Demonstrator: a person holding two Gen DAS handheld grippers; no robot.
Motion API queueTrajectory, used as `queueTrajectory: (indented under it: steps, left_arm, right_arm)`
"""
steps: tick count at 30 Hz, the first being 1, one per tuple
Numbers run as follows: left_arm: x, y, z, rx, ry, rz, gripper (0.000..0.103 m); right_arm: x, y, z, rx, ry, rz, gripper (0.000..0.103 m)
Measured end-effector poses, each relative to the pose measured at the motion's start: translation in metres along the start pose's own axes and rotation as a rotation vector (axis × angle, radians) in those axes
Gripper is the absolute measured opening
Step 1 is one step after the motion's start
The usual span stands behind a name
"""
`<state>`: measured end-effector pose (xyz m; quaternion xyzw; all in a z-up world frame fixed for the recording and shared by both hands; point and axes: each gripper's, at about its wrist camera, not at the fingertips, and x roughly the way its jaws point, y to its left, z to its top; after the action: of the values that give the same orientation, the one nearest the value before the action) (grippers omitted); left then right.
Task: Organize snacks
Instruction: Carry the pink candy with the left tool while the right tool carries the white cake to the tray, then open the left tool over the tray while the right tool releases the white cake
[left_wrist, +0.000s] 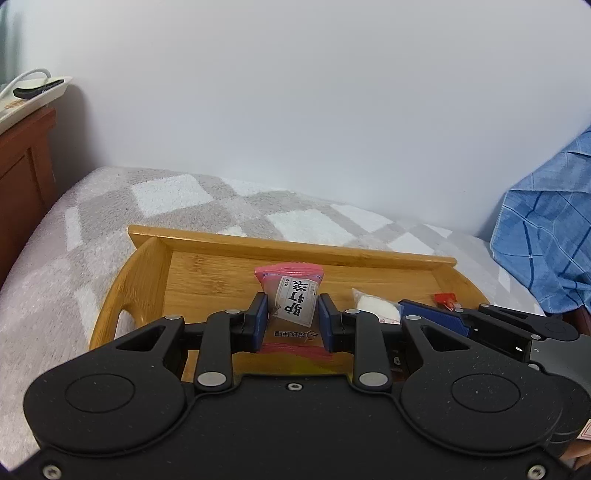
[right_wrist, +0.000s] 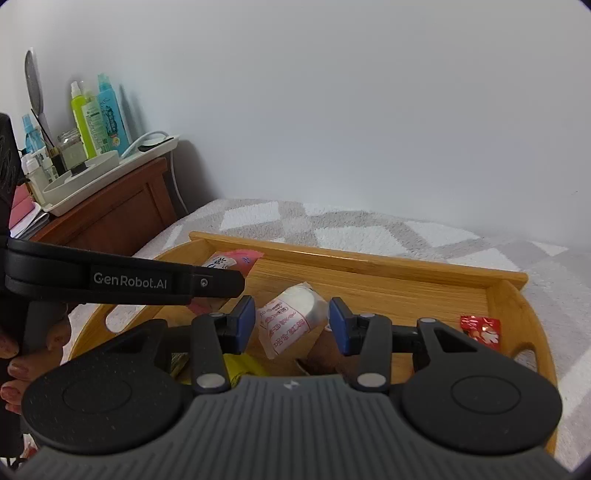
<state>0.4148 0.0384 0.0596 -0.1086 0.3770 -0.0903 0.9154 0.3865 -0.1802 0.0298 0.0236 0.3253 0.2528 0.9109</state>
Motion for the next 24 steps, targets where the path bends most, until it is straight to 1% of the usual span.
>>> queueTrajectory:
  steps: [8,14,17,19,20,21,22,24]
  left_arm:
    - [0.019,0.010,-0.004,-0.018,0.031,0.000,0.027]
    - [0.027,0.011,-0.009,-0.016,0.045,-0.001,0.027]
    - [0.028,0.011,-0.010,-0.018,0.037,-0.006,0.028]
    - [0.028,0.012,-0.010,-0.021,0.038,-0.012,0.028]
    - [0.028,0.012,-0.009,-0.025,0.038,-0.012,0.028]
    - [0.028,0.013,-0.009,-0.027,0.038,-0.014,0.030]
    - [0.026,0.013,-0.009,-0.028,0.037,-0.016,0.031]
    - [0.020,0.011,-0.008,-0.026,0.028,-0.017,0.041]
  right_arm:
    - [0.021,-0.003,-0.001,0.001,0.058,0.000,0.048]
    - [0.026,-0.002,-0.004,-0.008,0.065,-0.004,0.051]
    - [0.027,-0.002,-0.004,-0.009,0.065,-0.004,0.052]
    - [0.028,-0.002,-0.004,-0.014,0.064,-0.004,0.056]
    - [0.028,-0.002,-0.004,-0.014,0.063,-0.004,0.065]
    - [0.027,-0.002,-0.004,-0.014,0.060,-0.007,0.068]
    - [0.026,-0.002,-0.005,-0.017,0.057,-0.006,0.069]
    - [0.022,0.000,-0.005,-0.018,0.053,-0.006,0.071]
